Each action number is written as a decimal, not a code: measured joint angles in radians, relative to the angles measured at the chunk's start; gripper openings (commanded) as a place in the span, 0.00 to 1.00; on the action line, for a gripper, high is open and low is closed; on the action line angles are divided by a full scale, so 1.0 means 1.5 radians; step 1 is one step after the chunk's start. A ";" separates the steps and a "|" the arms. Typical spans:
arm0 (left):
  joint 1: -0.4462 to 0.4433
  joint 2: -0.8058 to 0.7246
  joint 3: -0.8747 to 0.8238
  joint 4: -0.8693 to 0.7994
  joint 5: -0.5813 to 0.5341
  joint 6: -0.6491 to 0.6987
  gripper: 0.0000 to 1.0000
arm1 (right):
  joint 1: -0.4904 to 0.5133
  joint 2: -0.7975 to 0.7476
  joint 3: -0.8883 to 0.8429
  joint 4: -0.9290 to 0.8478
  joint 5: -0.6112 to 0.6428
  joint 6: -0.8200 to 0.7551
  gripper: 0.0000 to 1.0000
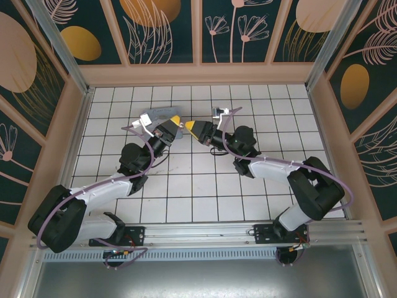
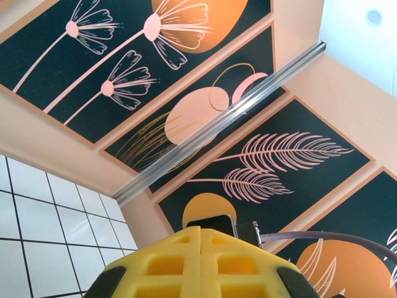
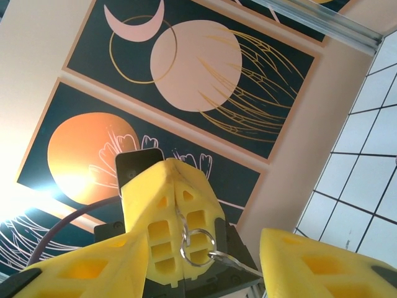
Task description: Unlock a padlock with a key
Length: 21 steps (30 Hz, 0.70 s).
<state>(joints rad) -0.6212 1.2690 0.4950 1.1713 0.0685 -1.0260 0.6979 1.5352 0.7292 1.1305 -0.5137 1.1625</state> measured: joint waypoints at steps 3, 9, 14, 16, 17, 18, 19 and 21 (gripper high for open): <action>0.000 0.000 -0.001 0.000 0.000 0.000 0.00 | 0.002 0.001 0.004 0.004 0.000 0.000 0.47; 0.000 0.000 -0.001 0.000 0.000 0.000 0.00 | 0.007 0.013 0.013 0.007 0.000 0.000 0.43; 0.000 0.001 -0.001 0.000 0.000 0.000 0.00 | 0.010 0.025 0.019 0.008 0.000 0.000 0.40; 0.000 0.001 -0.001 0.000 0.000 0.000 0.00 | 0.012 0.028 0.023 0.008 -0.001 0.000 0.40; 0.000 0.001 -0.002 0.000 0.000 0.000 0.00 | 0.013 0.029 0.024 0.010 -0.001 0.000 0.39; 0.000 0.001 -0.003 0.000 0.000 0.000 0.00 | 0.013 0.030 0.026 0.010 -0.001 0.000 0.38; 0.000 0.001 -0.004 0.000 0.000 0.000 0.00 | 0.013 0.030 0.026 0.010 -0.001 0.000 0.37; 0.000 0.001 -0.005 0.000 0.000 0.000 0.00 | 0.014 0.031 0.027 0.010 -0.001 0.000 0.36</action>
<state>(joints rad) -0.6212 1.2701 0.4870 1.1713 0.0685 -1.0260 0.7185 1.5810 0.7700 1.1454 -0.5144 1.1629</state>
